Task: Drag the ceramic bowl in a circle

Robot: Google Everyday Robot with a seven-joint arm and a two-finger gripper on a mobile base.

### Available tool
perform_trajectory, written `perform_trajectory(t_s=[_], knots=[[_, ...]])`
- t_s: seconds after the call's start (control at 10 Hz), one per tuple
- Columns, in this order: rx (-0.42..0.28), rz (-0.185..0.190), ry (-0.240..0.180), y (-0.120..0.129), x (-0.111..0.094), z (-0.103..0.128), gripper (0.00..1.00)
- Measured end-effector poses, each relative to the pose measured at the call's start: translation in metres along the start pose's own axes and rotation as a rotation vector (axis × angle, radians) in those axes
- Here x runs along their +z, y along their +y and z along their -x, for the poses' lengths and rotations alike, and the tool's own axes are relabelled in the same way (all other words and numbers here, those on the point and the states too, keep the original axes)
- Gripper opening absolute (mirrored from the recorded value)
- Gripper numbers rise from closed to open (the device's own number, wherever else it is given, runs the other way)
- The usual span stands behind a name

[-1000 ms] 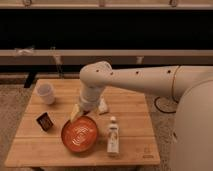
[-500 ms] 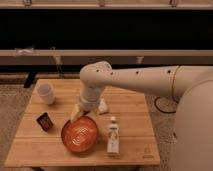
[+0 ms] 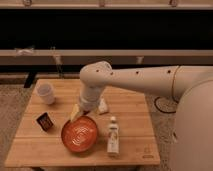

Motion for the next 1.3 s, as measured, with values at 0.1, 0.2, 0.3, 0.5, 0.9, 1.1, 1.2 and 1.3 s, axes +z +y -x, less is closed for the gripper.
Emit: perform_trajectory(t_s=[0.1, 0.2, 0.3, 0.5, 0.9, 1.1, 1.2, 1.3], knots=[[-0.001, 0.000, 0.000, 0.000, 0.000, 0.000, 0.74], [-0.004, -0.004, 0.000, 0.000, 0.001, 0.001, 0.74], [-0.009, -0.014, -0.001, -0.003, 0.002, 0.002, 0.74], [-0.013, -0.047, -0.012, -0.021, 0.023, 0.006, 0.74], [-0.035, -0.095, -0.026, -0.052, 0.074, 0.011, 0.74], [-0.032, -0.134, -0.038, -0.063, 0.084, 0.013, 0.74], [-0.031, -0.150, -0.040, -0.066, 0.087, 0.015, 0.74], [-0.027, -0.165, -0.042, -0.071, 0.089, 0.016, 0.74]])
